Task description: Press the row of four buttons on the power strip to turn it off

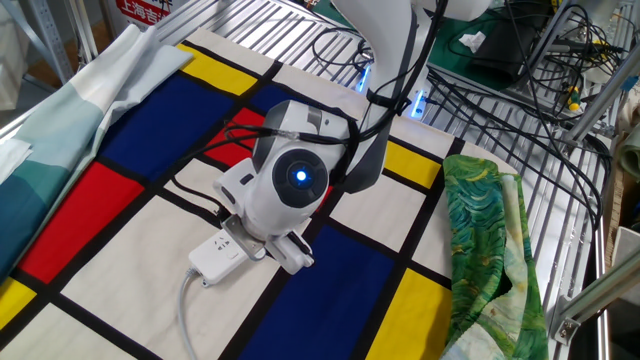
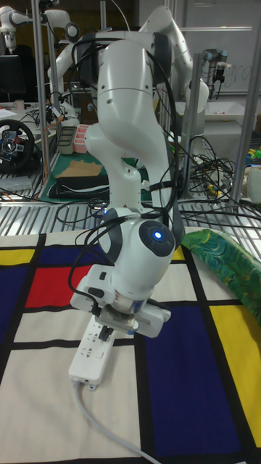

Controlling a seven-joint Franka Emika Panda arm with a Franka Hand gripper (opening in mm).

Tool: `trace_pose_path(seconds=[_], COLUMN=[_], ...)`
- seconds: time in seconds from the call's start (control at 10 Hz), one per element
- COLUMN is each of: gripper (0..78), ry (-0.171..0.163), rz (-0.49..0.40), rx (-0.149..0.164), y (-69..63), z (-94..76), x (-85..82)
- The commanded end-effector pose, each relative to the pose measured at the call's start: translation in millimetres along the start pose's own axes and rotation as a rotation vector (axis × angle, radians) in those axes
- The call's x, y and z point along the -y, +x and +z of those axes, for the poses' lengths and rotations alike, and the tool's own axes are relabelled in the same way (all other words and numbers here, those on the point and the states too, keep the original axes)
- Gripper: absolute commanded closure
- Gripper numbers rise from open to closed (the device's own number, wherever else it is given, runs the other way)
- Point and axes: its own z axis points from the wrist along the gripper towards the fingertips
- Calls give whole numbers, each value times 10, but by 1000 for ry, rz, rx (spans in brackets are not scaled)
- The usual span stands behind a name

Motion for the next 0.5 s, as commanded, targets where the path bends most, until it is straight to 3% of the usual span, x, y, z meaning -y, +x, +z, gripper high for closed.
trace_pose_path(seconds=[0.1,0.5], gripper=[776,776], ry=[5,4], rz=[9,23], rx=[4,7], y=[-15,16], z=[10,87], x=[-9,-35])
